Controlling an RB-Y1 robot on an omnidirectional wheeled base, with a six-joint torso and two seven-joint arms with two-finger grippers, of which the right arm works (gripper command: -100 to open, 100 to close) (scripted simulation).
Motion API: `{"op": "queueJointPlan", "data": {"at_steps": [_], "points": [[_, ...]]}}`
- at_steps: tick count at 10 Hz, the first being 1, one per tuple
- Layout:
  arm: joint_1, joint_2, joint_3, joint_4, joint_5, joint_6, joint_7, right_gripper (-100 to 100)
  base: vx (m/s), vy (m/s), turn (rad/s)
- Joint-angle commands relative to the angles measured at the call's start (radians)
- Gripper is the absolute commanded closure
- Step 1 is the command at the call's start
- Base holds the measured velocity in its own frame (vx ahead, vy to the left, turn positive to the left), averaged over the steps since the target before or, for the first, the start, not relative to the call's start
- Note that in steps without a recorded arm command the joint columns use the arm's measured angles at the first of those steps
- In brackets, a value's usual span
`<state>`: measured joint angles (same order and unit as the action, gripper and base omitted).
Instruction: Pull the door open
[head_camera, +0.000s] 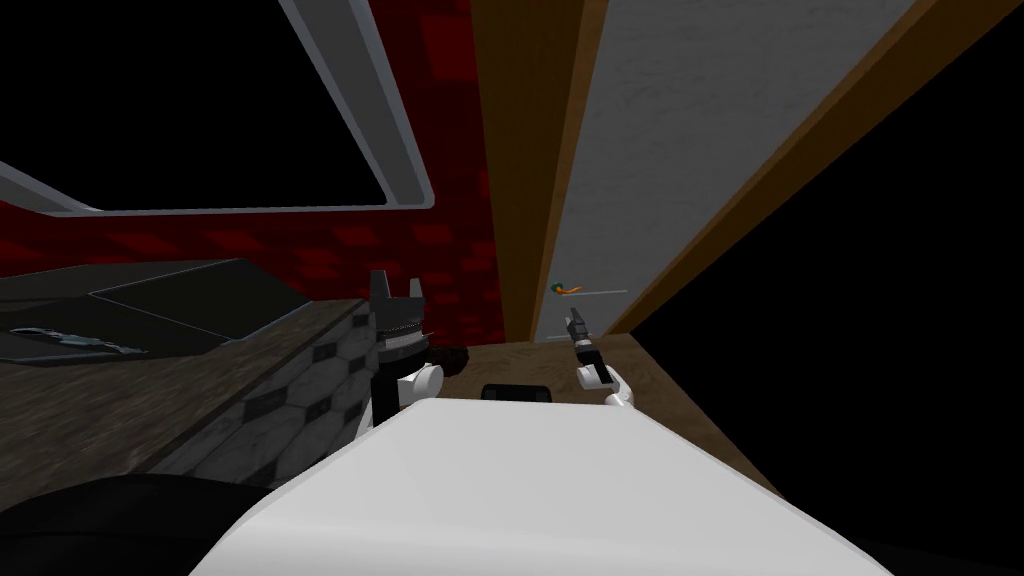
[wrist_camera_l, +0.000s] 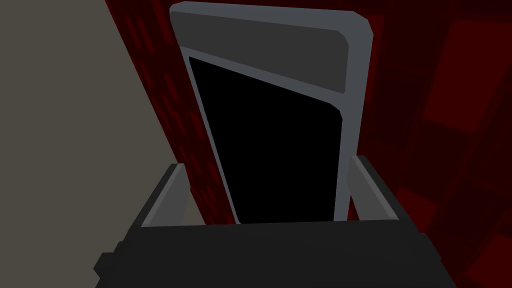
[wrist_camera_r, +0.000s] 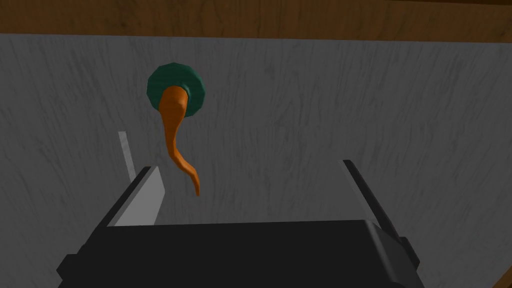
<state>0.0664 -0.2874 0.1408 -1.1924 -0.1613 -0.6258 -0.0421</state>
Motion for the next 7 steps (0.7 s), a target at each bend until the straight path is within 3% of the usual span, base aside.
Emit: {"op": "queueJointPlan", "data": {"at_steps": [1, 7], "points": [[-0.022, -0.01, 0.004, 0.05, -0.007, -0.007, -0.008, -100, 0.099, -0.09, 0.078], [-0.077, -0.042, 0.016, 0.202, -0.028, -0.02, -0.034, -100, 0.072, -0.07, 0.054]]}}
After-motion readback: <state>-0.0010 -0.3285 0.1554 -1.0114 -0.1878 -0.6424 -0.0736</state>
